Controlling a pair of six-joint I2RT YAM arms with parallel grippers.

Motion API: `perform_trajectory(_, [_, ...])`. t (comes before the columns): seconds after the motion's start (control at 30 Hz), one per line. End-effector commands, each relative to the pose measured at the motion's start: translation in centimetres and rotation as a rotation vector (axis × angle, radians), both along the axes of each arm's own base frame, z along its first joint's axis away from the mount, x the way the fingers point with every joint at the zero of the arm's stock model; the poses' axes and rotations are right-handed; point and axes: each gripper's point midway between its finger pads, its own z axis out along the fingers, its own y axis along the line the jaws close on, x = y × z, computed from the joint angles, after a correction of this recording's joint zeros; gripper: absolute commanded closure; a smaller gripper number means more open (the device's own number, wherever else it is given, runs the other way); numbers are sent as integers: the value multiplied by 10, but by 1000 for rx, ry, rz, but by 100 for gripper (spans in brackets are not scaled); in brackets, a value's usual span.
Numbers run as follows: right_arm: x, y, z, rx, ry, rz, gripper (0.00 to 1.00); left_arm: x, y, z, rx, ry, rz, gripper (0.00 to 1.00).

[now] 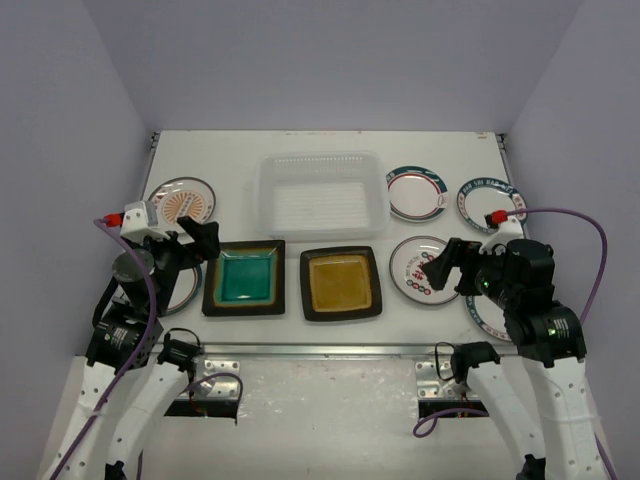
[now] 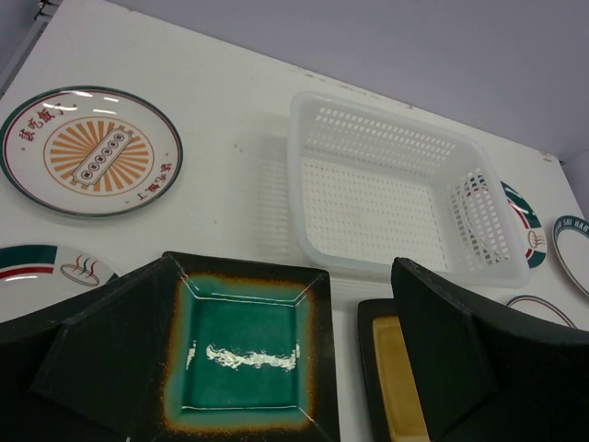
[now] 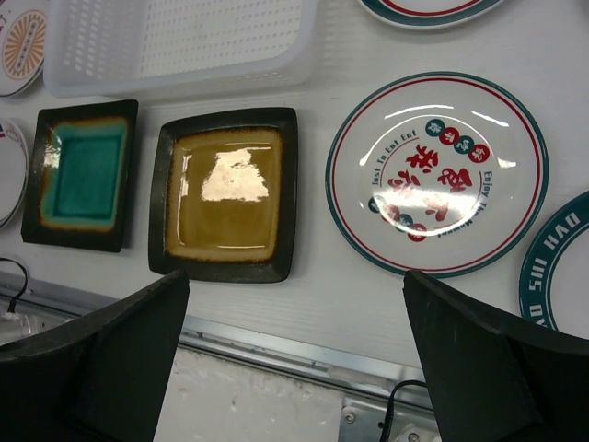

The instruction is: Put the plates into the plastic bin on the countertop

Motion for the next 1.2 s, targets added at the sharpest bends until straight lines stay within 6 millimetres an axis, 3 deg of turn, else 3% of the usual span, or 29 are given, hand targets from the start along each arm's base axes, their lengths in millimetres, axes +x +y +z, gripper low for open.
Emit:
perform_trajectory(0.0, [4,-5,-1,-14,-3,-30,1,0,-6,12,-14,-50,-23,0])
perform_trajectory(0.13, [2,7,4,29,-36,31,1,0,-7,12,-15,-50,-29,0])
perform_trajectory(0.3, [-1,32,-15,110,9,162,1,1,-10,11,-15,-46,-42,0])
perform_trajectory(0.53, [-1,67,-75,340,187,221,1,4,-19,8,-10,-33,-90,0])
perform_trajectory(0.63, [-2,76,-113,419,240,224,1,6,-26,5,-9,-26,-129,0])
perform_trajectory(0.67, [-3,77,-113,424,245,230,1,6,-26,6,-9,-28,-131,0])
perform_trajectory(0.97, [-12,85,-182,527,297,178,4,8,-33,3,-9,-18,-163,0])
perform_trajectory(1.17, [-20,90,-205,562,329,192,11,8,-34,3,-11,-20,-172,0])
